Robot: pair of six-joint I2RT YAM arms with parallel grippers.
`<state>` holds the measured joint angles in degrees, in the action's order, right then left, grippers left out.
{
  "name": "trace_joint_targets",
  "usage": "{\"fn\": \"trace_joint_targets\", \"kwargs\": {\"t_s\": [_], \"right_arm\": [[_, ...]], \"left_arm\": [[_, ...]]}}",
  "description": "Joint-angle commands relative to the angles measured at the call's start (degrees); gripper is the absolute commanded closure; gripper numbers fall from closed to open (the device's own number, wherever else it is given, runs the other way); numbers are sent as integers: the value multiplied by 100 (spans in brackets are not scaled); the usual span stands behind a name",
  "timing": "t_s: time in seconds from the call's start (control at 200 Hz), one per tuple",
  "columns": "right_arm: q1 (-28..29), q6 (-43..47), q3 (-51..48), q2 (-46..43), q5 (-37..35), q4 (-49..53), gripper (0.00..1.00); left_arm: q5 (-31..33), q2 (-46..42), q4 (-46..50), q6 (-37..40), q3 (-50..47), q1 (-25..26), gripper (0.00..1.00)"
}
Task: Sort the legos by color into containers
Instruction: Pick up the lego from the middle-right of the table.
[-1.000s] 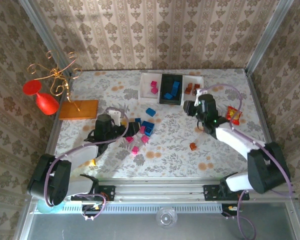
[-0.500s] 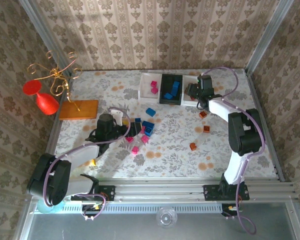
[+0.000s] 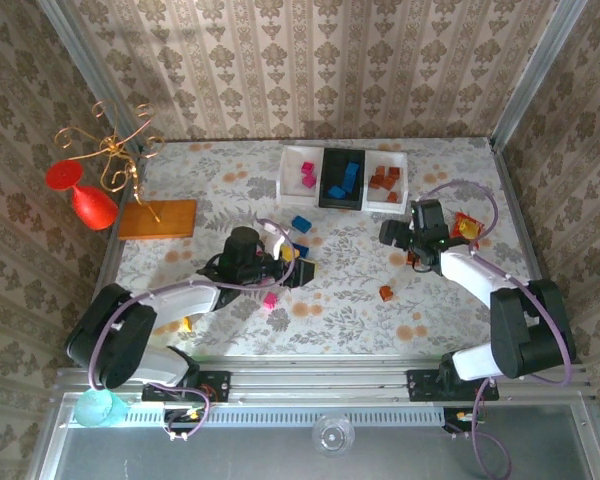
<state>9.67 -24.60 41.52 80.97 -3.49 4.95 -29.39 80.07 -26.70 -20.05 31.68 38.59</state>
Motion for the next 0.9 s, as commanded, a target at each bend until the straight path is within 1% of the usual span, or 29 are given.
{"fn": "trace_joint_targets", "kwargs": {"t_s": [0.0, 0.21, 0.31, 0.44, 0.55, 0.77, 0.895], "right_arm": [[15, -126, 90, 139, -437, 248, 8], [-29, -334, 873, 1325, -778, 202, 8], [-68, -401, 1207, 1758, -822, 189, 13], [-71, -470, 1390, 1949, -904, 78, 21], [-79, -533, 1660, 2150, -996, 423, 24], [-228, -578, 1904, 2379, -707, 662, 37], [-251, -581, 2036, 2484, -667, 806, 41]], "left_arm": [[-161, 139, -160, 175, 163, 50, 13], [86, 64, -102, 195, 111, 61, 13], [178, -9, -18, 254, 101, 53, 13], [210, -29, 24, 274, 101, 52, 13], [200, -48, 30, 257, 101, 52, 13], [222, -200, 74, 265, 75, 44, 13], [256, -296, 108, 283, 53, 45, 13]]}}
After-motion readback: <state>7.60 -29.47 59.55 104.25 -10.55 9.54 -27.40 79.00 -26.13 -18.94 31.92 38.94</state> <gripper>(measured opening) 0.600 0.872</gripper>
